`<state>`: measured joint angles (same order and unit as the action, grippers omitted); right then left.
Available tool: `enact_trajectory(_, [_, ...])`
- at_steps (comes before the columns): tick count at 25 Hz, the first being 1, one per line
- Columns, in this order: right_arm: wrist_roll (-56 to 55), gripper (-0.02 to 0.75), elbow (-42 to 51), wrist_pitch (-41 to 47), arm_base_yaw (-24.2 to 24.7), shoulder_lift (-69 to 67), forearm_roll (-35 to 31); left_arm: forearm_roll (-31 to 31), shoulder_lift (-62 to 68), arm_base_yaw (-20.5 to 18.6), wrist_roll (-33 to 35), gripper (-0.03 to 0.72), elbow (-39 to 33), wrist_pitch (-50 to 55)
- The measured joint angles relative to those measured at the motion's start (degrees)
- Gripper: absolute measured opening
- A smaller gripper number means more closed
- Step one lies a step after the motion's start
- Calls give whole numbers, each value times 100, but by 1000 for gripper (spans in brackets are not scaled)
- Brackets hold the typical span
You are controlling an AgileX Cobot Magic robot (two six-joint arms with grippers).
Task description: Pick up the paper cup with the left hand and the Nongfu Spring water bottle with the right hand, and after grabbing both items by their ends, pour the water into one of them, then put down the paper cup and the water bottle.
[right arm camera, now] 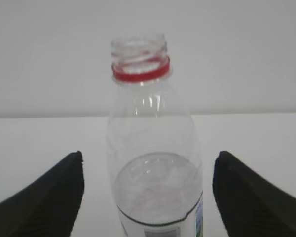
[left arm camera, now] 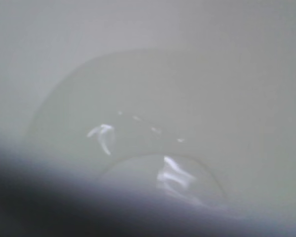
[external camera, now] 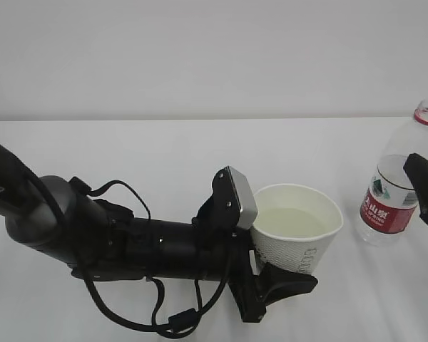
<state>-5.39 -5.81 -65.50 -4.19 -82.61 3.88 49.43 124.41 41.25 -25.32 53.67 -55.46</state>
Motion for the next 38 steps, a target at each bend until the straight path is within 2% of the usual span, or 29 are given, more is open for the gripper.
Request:
enact_trajectory(16, [-10,614,21,1948,0,2091,-169,0,0,0,0,508,0,130])
enact_trajectory(23, [25,614,-571,3325,0,2794,-169,-45,0,0,0,508,0,117])
enact_trajectory(31, [539,611,-1115,4519,0,3274,-169,-783,0,0,0,508,0,8])
enact_trajectory(38, [577,609,-1156,4724,0,3394,-191,-1366,0,0,0,508,0,-269])
